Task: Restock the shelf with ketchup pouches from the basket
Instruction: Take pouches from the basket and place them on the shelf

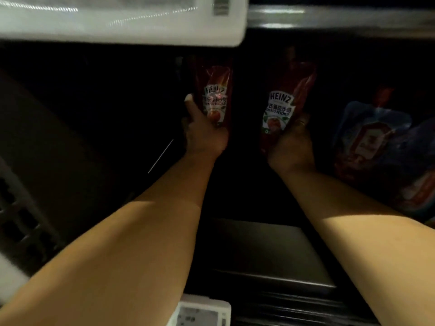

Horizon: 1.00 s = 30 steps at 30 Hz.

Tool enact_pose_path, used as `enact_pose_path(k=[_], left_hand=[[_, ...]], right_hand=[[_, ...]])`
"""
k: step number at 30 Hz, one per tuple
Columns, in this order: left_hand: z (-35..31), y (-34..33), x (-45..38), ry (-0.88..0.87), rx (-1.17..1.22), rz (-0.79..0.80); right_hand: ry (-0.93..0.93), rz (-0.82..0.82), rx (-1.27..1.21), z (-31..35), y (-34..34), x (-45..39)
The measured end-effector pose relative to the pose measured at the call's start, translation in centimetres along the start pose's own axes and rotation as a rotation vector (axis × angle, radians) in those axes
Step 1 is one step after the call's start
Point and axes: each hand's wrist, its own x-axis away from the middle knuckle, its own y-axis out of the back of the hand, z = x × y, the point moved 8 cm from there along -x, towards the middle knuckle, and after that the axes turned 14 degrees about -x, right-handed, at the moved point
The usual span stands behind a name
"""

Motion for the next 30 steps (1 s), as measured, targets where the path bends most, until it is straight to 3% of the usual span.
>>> enact_pose_path(k=[6, 9, 15, 24, 30], left_hand=[[-1.7, 1.7, 1.5, -0.164, -0.128, -0.184], [-2.2, 2.0, 1.7, -0.215, -0.232, -0.228], [-1.5, 1.4, 1.6, -0.178, -0.433, -0.205], [-1.3, -1.4, -1.2, -0.167, -0.422, -0.100], [-1.1, -1.7, -2.3, -0.148, -0.468, -0.144]], right_hand=[[-0.108, 0.125, 0.009, -0.1, -2.8, -3.5], [-0.108, 0.112, -0.060, -0.3, -4.1, -4.6], [0.000, 0.020, -0.234, -0.9, -4.7, -4.8], [-0.013, 0.250, 0.003, -1.2, -6.3, -3.5], [-0.008, 0.182, -0.039, -0.6, -7.4, -4.4]])
